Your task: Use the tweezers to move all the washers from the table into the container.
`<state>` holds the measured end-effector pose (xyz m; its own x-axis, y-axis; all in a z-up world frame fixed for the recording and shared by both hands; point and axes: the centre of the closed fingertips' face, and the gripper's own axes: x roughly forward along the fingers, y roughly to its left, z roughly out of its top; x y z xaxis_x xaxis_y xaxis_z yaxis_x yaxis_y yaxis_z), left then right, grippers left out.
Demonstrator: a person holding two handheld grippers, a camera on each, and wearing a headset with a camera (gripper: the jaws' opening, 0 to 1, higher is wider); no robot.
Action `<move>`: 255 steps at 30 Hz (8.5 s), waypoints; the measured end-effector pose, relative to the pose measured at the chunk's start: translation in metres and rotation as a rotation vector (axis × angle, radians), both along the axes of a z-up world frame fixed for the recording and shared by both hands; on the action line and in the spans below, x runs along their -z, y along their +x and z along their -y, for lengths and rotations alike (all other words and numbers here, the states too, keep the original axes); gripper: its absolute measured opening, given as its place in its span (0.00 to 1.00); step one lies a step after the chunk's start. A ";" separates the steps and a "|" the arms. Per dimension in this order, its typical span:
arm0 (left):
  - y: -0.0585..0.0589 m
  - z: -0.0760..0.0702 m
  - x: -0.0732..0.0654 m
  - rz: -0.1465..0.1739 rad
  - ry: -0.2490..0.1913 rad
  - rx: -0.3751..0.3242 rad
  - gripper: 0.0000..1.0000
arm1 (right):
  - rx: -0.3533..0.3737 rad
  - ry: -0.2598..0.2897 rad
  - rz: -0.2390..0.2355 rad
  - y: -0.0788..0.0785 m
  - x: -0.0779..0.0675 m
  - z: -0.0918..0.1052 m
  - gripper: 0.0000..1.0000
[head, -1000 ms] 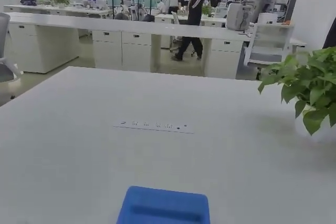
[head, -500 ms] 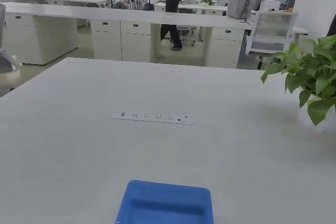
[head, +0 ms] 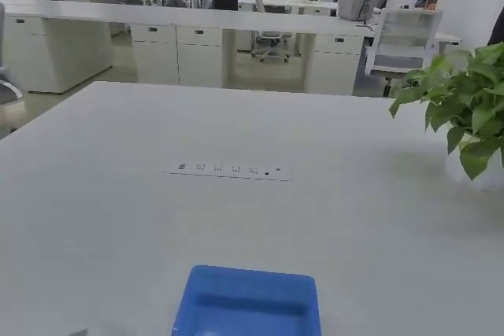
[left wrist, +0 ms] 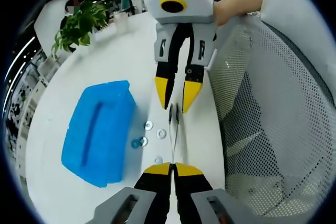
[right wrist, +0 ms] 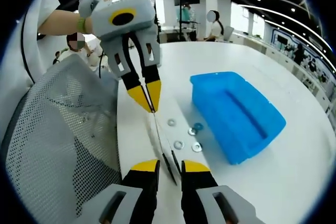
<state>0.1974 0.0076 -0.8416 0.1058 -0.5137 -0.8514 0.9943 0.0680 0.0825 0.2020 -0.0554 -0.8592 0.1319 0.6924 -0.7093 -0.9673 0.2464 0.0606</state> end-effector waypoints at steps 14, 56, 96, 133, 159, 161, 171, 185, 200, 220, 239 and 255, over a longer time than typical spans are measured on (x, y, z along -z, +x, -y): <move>-0.010 0.028 -0.057 0.055 -0.075 0.059 0.00 | -0.094 0.012 0.016 -0.010 0.000 -0.021 0.11; 0.011 0.037 -0.071 -0.010 0.063 0.131 0.00 | -0.062 0.154 0.011 0.009 -0.023 -0.051 0.17; 0.020 -0.065 -0.075 0.306 -0.545 -0.903 0.68 | 0.168 0.229 -0.050 0.029 -0.035 -0.042 0.02; 0.024 -0.068 -0.092 0.330 -0.708 -0.969 0.79 | 0.389 0.430 -0.098 0.096 -0.109 -0.007 0.02; 0.023 -0.071 -0.085 0.313 -0.673 -0.978 0.77 | 0.475 0.322 -0.070 0.146 -0.053 0.007 0.02; 0.023 -0.071 -0.085 0.311 -0.676 -0.979 0.77 | 0.469 0.318 -0.064 0.148 -0.052 0.005 0.02; 0.023 -0.072 -0.083 0.309 -0.666 -0.979 0.77 | 0.434 0.261 -0.022 0.148 -0.043 0.000 0.03; 0.023 -0.072 -0.082 0.311 -0.659 -0.976 0.77 | 0.438 0.303 -0.012 0.141 -0.062 0.003 0.03; 0.022 -0.072 -0.082 0.310 -0.659 -0.977 0.77 | 0.396 0.394 -0.016 0.112 -0.107 -0.008 0.03; 0.022 -0.072 -0.079 0.302 -0.640 -0.969 0.75 | 0.305 0.386 -0.078 0.065 -0.085 -0.031 0.03; 0.022 -0.072 -0.074 0.296 -0.627 -0.967 0.74 | 0.248 0.269 -0.051 0.057 -0.044 -0.030 0.03; 0.020 -0.071 -0.074 0.291 -0.615 -0.962 0.73 | 0.231 0.239 -0.027 0.056 -0.036 -0.029 0.03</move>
<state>0.2179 0.0789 -0.7680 0.8234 -0.4324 -0.3676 0.4612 0.8872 -0.0106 0.2577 -0.0267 -0.8232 0.2876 0.7939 -0.5358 -0.8849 0.4342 0.1683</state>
